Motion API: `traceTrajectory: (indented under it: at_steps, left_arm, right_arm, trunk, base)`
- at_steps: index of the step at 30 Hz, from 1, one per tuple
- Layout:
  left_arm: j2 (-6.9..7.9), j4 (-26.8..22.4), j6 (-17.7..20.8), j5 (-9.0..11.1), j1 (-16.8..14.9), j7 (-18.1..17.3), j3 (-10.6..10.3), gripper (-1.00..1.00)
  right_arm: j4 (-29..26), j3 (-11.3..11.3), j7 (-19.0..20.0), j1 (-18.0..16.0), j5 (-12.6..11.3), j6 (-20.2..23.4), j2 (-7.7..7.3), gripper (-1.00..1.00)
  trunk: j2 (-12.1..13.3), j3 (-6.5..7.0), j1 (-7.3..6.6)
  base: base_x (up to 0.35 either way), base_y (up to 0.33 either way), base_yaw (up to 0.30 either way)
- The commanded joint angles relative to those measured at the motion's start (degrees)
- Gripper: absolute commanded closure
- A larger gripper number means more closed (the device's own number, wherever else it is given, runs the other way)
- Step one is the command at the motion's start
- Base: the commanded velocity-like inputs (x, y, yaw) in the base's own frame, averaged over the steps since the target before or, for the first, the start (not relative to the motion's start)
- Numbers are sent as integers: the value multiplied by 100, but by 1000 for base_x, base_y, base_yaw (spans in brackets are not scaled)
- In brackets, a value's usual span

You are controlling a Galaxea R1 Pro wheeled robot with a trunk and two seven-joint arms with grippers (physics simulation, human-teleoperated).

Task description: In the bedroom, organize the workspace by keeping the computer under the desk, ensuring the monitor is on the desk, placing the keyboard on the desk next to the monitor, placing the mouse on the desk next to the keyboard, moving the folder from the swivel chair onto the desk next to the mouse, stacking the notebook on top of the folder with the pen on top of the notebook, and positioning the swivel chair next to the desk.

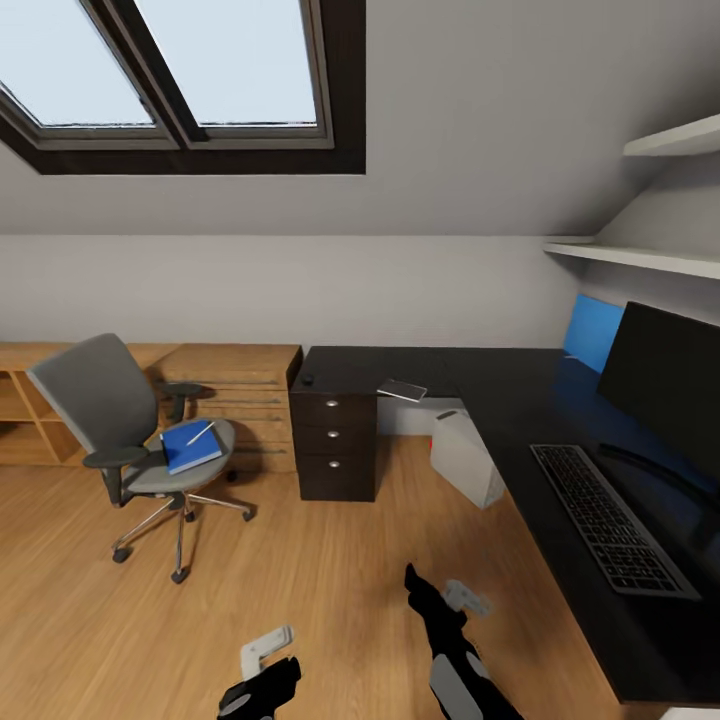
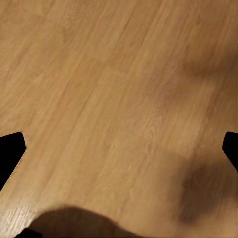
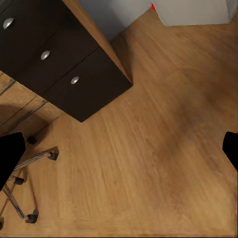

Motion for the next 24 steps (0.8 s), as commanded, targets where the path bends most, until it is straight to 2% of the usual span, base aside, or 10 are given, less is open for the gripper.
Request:
traceTrajectory:
  at_steps: [1,6,8,10,11,12,14,16,19,24]
  left_arm:
    - [7,47,-61,19,-6,37,-29,-100]
    - [-5,628,-397,37,-4,11,-167,-100]
    - [-9,1008,-446,46,-5,7,-310,-100]
    - [-22,1735,-496,42,-5,-5,-520,-100]
    - [-27,1920,-520,37,-4,-23,-566,-100]
    - [-45,2227,-626,29,-6,-68,-645,-100]
    - [-67,2435,-826,27,-5,-120,-703,-100]
    - [-90,2623,-1230,34,-5,-191,-756,-100]
    - [-100,2767,-1753,47,-4,-254,-789,-100]
    - [-105,3052,-1983,45,-5,-366,-804,-100]
  right_arm:
    - [65,74,-32,-9,-23,-44,0,-100]
    - [669,229,-38,-21,3,-408,0,-100]
    - [1109,250,-38,-23,7,-651,0,-100]
    - [1674,267,-34,-24,13,-948,0,-100]
    - [1780,269,-34,-24,14,-1016,0,-100]
    - [1941,272,-29,-24,16,-1132,0,-100]
    - [2054,276,-28,-24,20,-1211,0,-100]
    - [2188,290,-29,-25,49,-1295,0,-100]
    - [2469,334,-30,-22,253,-1471,0,-100]
    - [2844,357,-17,-20,838,-1885,-2,-100]
  trunk:
    - [-4,-6,1]
    - [-4,-6,1]
    - [76,29,-43]
    - [156,65,-87]
    - [196,83,-109]
    - [236,101,-131]
    - [317,137,-175]
    - [397,173,-219]
    - [517,227,-285]
    - [718,317,-395]
  base:
    - [22,7,0]
    - [9,3,0]
    - [3,1,0]
    - [1,0,0]
    - [0,0,0]
    - [0,0,0]
    - [0,0,0]
    - [0,0,0]
    - [0,0,0]
    - [0,0,0]
